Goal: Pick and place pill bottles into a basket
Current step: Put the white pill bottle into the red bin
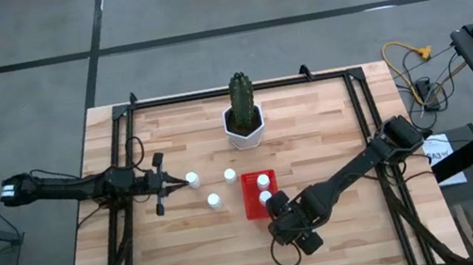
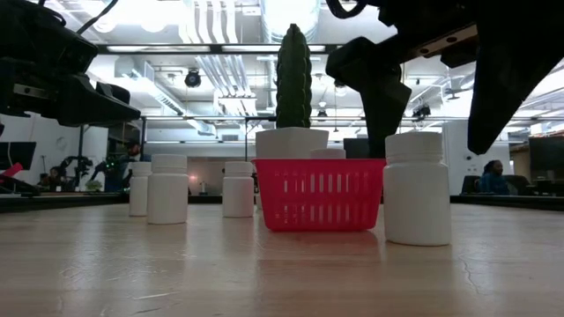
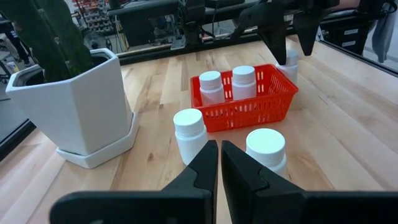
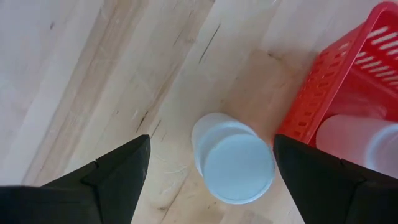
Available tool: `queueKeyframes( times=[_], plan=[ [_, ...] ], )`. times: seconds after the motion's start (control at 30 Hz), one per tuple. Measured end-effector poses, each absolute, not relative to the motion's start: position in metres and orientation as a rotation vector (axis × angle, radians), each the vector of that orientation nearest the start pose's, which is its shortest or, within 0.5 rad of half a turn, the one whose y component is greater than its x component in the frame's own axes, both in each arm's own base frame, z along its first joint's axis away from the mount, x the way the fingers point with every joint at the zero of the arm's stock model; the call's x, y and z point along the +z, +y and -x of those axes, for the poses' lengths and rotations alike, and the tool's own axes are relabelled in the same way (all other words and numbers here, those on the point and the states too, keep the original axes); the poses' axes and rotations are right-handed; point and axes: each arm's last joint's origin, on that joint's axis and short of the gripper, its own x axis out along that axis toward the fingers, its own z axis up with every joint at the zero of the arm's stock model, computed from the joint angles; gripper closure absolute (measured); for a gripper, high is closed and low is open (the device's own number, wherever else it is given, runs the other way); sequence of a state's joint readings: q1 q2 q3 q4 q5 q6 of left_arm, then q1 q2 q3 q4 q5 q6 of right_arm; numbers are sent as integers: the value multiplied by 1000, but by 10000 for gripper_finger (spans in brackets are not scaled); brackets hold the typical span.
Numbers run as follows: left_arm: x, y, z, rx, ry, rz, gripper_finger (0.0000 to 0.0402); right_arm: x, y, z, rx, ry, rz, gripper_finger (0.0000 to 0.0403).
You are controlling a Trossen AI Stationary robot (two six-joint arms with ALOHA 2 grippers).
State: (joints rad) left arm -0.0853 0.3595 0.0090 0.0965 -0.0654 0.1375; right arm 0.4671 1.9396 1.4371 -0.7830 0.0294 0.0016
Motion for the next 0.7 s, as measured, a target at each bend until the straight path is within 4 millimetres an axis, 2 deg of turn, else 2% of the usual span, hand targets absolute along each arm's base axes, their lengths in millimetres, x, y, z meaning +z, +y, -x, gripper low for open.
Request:
queueKeyframes(
  times=[0.7],
  plan=[
    [144,-8,-117,-37,252,-156,398,187,172,-343,372,1268,318,78]
  ],
)
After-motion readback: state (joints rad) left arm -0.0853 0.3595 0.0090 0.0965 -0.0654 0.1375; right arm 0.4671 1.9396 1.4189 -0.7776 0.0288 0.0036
